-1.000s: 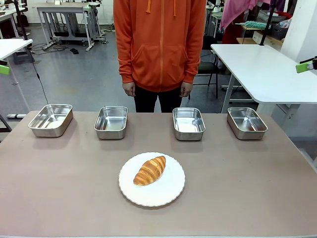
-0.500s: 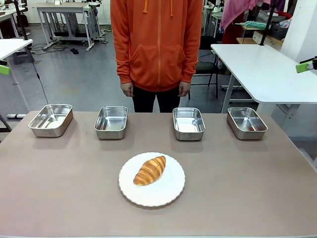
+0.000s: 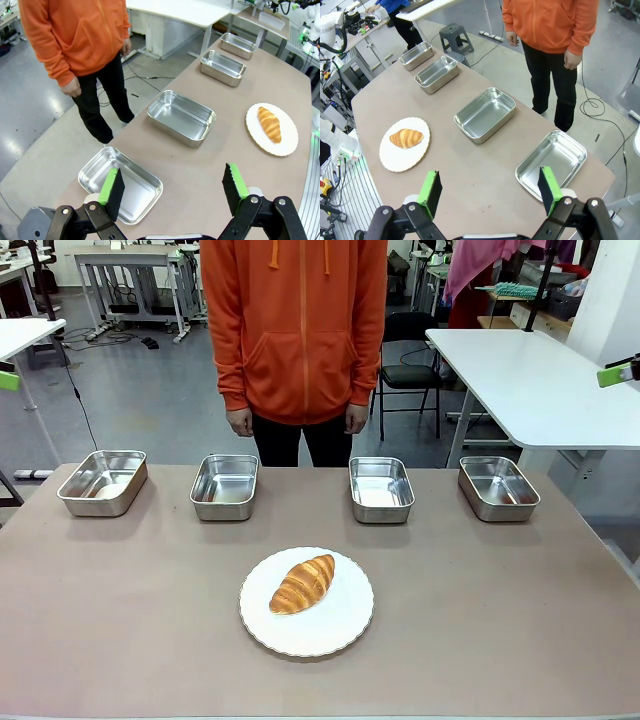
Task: Place the bread in the container.
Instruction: Place the Butter Roll into the Airtight Container indicated by the human.
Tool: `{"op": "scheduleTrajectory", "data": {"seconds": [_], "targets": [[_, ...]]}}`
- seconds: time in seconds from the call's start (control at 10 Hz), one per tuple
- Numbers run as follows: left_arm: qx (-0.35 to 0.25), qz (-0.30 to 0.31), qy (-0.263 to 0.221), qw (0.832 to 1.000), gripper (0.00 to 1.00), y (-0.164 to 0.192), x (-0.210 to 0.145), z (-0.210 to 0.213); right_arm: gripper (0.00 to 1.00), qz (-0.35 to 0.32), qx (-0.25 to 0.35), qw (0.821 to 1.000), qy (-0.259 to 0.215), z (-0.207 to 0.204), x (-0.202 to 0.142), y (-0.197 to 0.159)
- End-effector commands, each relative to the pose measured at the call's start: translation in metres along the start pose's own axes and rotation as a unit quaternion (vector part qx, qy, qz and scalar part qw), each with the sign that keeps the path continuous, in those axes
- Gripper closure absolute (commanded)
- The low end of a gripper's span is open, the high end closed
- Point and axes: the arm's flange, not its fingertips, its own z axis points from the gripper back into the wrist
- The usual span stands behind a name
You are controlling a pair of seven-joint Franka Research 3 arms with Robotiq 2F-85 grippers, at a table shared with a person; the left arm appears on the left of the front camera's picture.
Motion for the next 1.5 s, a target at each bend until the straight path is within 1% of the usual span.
{"op": "scheduleTrajectory", "data": {"seconds": [0.0,1.4], "targets": [[0.0,-0.002,-0.002,1.0,0.0,-0.001,0.0014,0.0006,0.0,0.006,0.002,1.0,-0.01,-0.0011,0.0016,-0.0007],[0.0,-0.002,-0.002,1.0,0.0,-0.001,0.0014,0.0006,0.0,0.006,0.002,1.0,-0.01,-0.0011,0.0016,-0.0007]]}}
